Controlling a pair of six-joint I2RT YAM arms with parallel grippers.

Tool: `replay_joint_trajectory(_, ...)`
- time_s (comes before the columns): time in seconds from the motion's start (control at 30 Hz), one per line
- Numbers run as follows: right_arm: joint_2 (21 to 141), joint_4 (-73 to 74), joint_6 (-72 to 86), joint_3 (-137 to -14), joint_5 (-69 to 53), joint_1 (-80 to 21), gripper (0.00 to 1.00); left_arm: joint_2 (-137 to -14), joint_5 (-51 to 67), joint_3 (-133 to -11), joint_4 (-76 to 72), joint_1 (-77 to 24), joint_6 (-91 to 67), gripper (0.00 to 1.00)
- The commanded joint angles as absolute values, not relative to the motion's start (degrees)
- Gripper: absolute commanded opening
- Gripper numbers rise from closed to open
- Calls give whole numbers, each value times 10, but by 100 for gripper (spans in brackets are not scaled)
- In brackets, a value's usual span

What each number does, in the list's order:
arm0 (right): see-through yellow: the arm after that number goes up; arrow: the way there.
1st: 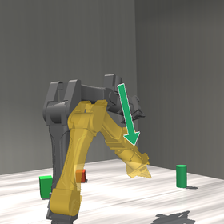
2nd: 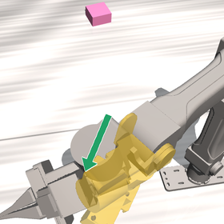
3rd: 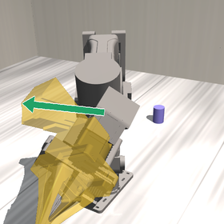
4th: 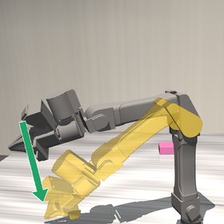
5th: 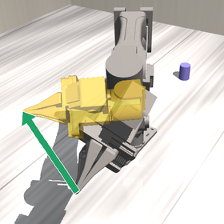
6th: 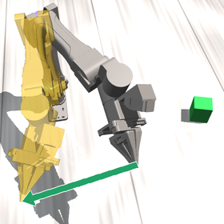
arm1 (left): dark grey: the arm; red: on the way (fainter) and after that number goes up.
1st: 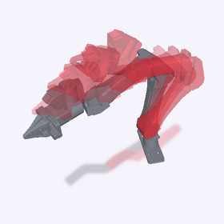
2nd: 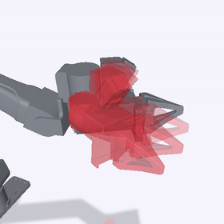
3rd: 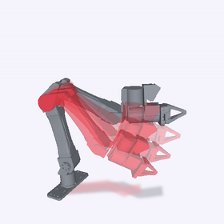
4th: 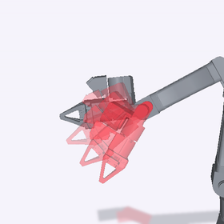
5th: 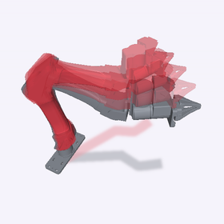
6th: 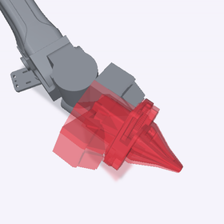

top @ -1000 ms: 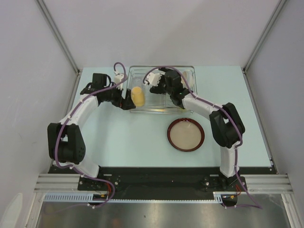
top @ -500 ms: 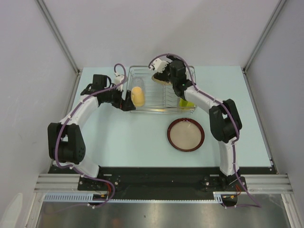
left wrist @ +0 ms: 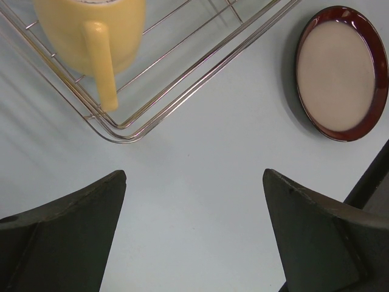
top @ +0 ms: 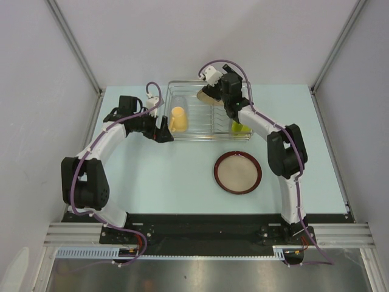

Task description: Load the mixed dishes into the dish rack

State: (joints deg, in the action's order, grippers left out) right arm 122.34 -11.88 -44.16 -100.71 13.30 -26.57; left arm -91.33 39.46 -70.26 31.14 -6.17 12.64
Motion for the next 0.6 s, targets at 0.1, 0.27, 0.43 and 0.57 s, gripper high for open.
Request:
replay_joint_trajectory(0.1,1173,-142,-382,-995,157,-259,100,-896,421,-705,305,-56,136,100)
replay_joint_trajectory(0.27,1119,-110,-361,-979,137,-260,100,-889,421,-705,308,-56,137,100)
replay_joint_trajectory(0.43,1085,-90,-351,-962,133,-262,100,-887,420,-711,309,-56,136,100)
replay_joint_trajectory(0.57,1054,-51,-331,-951,155,-270,100,-887,423,-717,317,-57,135,100)
